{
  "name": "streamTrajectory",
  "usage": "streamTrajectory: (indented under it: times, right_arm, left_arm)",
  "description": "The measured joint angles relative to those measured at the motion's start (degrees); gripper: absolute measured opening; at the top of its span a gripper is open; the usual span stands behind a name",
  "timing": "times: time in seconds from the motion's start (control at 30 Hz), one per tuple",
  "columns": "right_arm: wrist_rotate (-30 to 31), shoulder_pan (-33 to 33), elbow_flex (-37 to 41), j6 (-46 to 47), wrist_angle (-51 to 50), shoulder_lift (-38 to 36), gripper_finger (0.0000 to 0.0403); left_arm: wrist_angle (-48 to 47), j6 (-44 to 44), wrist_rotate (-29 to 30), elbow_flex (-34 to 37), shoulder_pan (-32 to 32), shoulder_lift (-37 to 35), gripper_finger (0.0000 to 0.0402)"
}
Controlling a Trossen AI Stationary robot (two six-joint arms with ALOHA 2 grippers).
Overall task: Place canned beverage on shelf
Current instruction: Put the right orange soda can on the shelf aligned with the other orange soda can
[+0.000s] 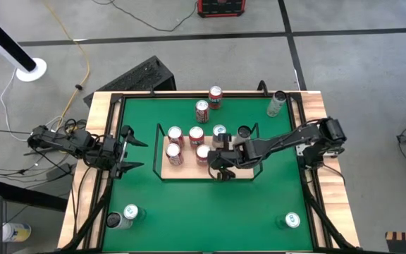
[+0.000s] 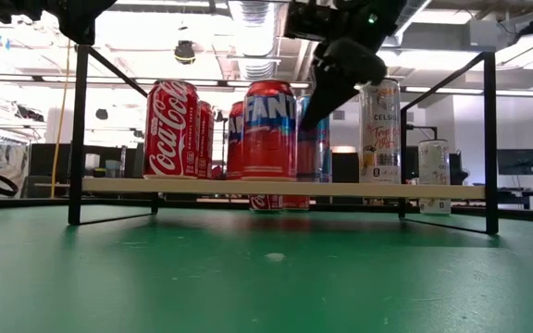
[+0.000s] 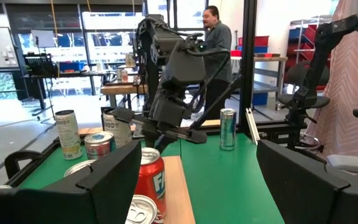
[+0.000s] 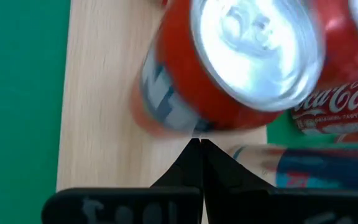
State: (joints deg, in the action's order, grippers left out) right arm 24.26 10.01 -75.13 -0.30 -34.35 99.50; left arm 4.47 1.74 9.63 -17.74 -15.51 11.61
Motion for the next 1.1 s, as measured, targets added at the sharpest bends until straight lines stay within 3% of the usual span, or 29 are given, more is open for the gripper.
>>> streamTrajectory:
  times: [0.4, 0.57, 1.1]
  right_arm:
    - [-2.23, -1.4, -0.02, -1.25, 2.66, 0.2, 0.002]
    - [-7.8, -0.5, 0.0, -0.17, 1.4, 0.2, 0.0021]
    - [-7.86, -1.53, -0.02, -4.28, 9.88, 0.17, 0.002]
  left_arm:
    - [-0.02, 0.0, -0.02, 0.0, 0.0, -0.01, 0.0306]
    - [-0.3, 0.0, -0.06, -0.02, 0.0, -0.02, 0.0306]
    - [-0.3, -0.2, -0.04, -0.02, 0.0, -0.01, 0.0306]
